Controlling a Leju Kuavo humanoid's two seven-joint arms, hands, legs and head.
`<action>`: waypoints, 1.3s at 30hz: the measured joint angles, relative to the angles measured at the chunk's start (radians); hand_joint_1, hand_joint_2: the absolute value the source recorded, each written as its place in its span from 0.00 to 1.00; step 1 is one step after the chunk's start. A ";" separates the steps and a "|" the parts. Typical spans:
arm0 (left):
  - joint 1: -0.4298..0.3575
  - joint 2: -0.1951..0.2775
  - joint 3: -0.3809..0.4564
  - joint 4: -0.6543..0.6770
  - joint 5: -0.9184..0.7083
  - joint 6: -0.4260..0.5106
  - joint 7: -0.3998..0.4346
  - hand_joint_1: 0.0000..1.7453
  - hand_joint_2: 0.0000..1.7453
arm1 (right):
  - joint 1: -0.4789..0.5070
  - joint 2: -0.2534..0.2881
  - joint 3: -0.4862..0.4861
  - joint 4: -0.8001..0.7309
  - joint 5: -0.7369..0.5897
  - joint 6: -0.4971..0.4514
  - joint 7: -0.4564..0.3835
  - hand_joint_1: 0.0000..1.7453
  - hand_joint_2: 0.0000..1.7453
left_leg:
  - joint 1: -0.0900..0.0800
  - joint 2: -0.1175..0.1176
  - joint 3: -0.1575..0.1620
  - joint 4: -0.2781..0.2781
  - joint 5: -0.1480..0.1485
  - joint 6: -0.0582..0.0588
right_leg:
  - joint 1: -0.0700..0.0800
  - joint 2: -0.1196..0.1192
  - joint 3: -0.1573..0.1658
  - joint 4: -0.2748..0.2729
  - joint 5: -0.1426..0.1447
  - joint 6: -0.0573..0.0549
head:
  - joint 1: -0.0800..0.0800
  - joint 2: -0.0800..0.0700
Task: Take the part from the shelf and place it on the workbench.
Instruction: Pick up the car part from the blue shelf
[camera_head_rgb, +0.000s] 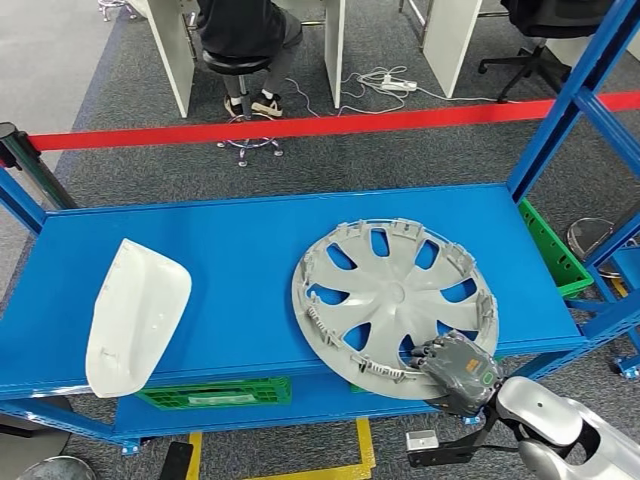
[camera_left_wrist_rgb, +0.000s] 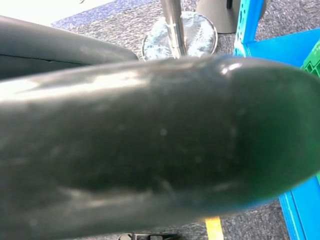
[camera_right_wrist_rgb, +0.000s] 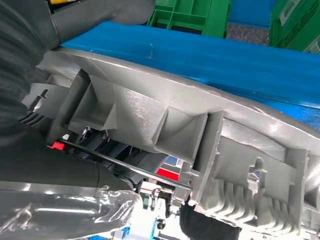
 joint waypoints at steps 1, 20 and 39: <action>0.000 0.000 0.000 0.000 0.000 0.000 0.000 0.00 0.00 | 0.000 0.000 0.000 0.000 0.000 0.000 0.000 1.00 1.00 | 0.000 0.000 0.000 0.000 0.000 0.000 | 0.000 0.000 0.000 0.000 0.000 0.000 | 0.000 0.000; 0.008 0.000 0.011 0.000 0.008 0.007 -0.006 0.00 0.00 | 0.159 0.120 -0.155 -0.066 0.241 -0.364 0.063 1.00 1.00 | 0.000 0.000 -0.002 0.000 0.000 0.000 | 0.000 0.000 -0.002 0.000 -0.001 -0.001 | 0.000 0.000; 0.010 -0.008 0.014 0.000 0.006 0.017 -0.006 0.00 0.00 | 0.288 0.557 -0.472 -0.233 0.232 -0.590 -0.142 1.00 1.00 | 0.001 0.000 -0.002 0.000 0.000 -0.003 | 0.001 0.001 -0.004 0.001 -0.001 -0.003 | 0.000 0.000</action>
